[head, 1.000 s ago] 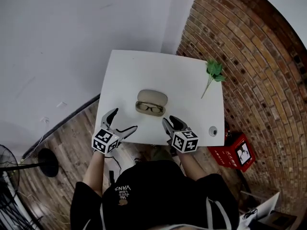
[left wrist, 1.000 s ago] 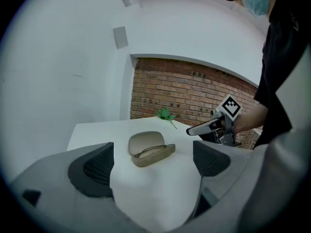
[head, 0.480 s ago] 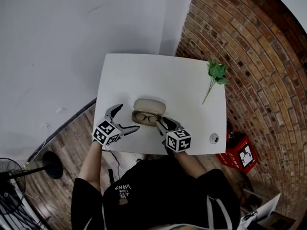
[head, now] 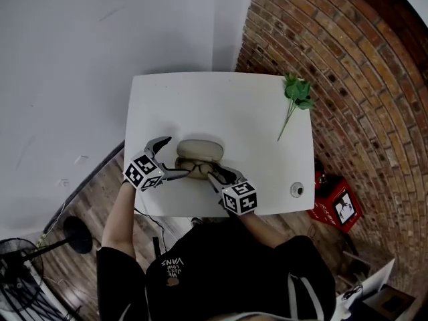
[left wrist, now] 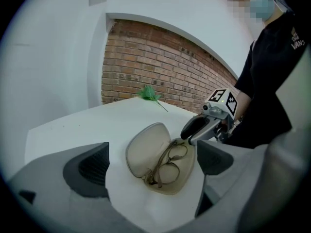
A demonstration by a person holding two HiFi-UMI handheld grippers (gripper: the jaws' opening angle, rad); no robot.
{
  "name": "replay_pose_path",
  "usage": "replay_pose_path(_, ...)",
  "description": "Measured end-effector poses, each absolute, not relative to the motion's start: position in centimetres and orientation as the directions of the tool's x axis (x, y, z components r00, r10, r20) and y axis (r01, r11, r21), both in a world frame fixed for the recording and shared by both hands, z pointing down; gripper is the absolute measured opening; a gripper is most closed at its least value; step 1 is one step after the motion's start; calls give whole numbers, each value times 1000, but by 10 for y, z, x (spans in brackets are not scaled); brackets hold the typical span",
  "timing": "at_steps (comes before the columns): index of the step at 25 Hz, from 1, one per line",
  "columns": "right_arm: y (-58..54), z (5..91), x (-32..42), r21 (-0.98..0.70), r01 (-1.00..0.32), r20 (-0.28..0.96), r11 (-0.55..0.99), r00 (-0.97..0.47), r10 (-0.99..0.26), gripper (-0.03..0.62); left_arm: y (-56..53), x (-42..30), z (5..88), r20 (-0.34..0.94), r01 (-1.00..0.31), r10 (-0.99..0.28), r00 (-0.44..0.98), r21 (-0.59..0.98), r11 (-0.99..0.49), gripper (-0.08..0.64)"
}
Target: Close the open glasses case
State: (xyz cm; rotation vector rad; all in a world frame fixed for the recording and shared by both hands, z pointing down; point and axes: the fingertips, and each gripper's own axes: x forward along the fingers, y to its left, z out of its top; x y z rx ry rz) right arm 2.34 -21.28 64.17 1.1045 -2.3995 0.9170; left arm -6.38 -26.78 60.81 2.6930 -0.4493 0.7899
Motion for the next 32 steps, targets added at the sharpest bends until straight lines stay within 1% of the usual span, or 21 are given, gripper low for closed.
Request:
replay_pose_path(8, -202, 654, 25, -374, -775, 574, 509, -625, -529, 143, -259, -39, 620, 634, -221, -52, 772, 191, -956, 560)
replay_pose_path(12, -202, 657, 28, -357, -771, 577, 528, -626, -524, 129, -238, -38, 630, 713, -100, 39, 701, 152, -983, 560)
replay_pose_path(15, -200, 658, 28, -351, -769, 578, 535, -627, -522, 129, -225, -39, 634, 753, -34, 76, 653, 129, -991, 560)
replay_pose_path(22, -195, 658, 28, -347, -768, 574, 538, -628, -526, 133, -205, -40, 625, 759, -7, 77, 646, 107, -994, 560)
replay_pose_path(25, -193, 657, 28, -347, -768, 571, 538, -628, -529, 135, -197, -45, 629, 764, -17, 69, 641, 105, -994, 560)
replay_pose_path(32, -179, 645, 29, -407, -765, 533, 499, -642, -551, 141, -184, -43, 624, 741, -42, 38, 670, 89, -995, 560)
